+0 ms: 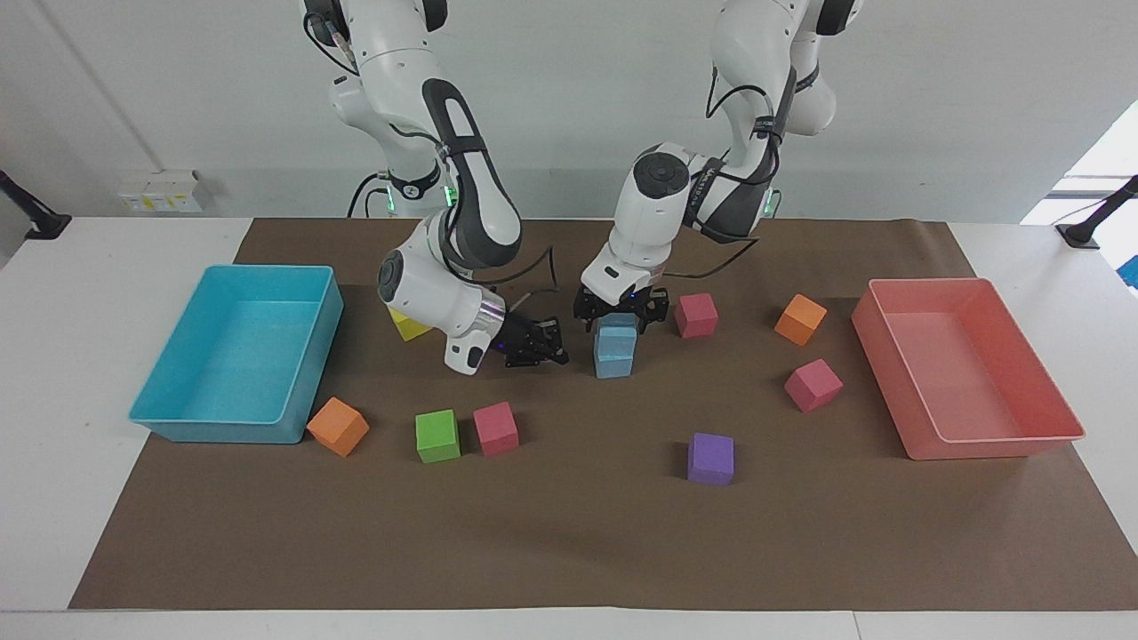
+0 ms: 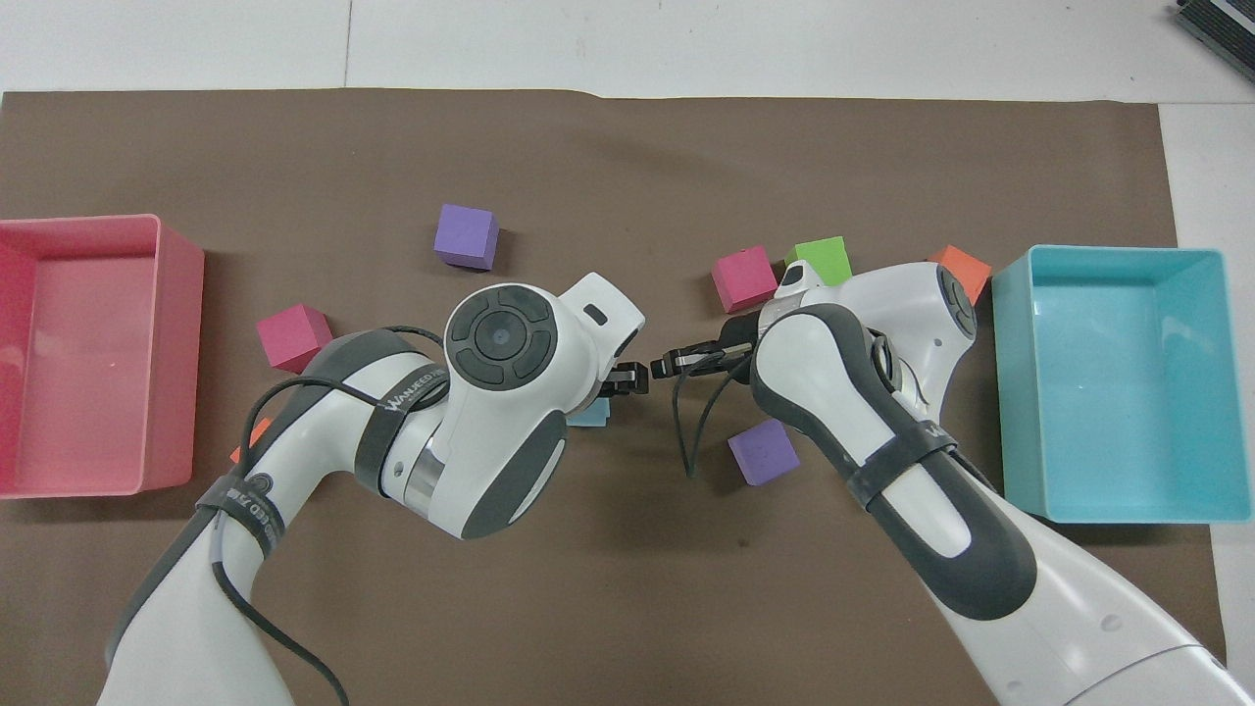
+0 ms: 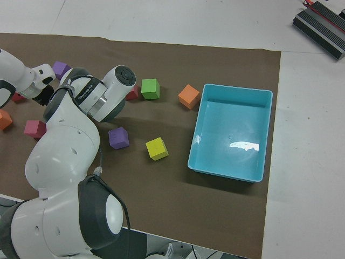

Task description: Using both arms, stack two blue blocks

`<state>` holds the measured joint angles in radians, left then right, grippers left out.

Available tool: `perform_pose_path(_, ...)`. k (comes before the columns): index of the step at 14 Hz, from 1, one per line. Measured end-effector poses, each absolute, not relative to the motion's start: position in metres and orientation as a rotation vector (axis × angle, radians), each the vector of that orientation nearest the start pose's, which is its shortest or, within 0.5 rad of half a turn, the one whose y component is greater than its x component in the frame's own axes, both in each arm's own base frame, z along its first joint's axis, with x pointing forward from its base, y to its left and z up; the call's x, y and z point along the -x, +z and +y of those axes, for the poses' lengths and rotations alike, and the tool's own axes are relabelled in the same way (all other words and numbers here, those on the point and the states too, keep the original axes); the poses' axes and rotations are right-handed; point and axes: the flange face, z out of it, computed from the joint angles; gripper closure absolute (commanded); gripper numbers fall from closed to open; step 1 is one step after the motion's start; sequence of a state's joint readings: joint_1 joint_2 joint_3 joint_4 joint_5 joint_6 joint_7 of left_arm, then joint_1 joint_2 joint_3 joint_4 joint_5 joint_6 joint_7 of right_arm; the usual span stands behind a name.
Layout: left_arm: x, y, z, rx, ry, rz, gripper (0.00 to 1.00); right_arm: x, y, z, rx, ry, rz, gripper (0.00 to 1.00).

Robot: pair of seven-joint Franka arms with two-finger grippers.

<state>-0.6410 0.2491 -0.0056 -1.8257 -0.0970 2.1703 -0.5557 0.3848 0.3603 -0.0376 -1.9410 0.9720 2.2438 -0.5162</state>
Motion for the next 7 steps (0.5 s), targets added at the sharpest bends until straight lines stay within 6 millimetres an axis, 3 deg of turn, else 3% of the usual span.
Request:
perform_pose_path(3,-0.507,0.445,-0.366,3.282,-0.109,0.044,0.00,-0.583,0.312,0.215,2.477,-0.045,-0.330,0.00)
perform_pose_path(4,-0.510,0.460,-0.348,3.275,-0.101,0.066,0.00,-0.586,0.320,0.207,2.502,-0.064,-0.361,0.00)
perform_pose_path(7,-0.519,0.503,-0.264,3.233,-0.001,0.201,0.00,-0.591,0.350,0.186,2.602,-0.124,-0.517,0.00)
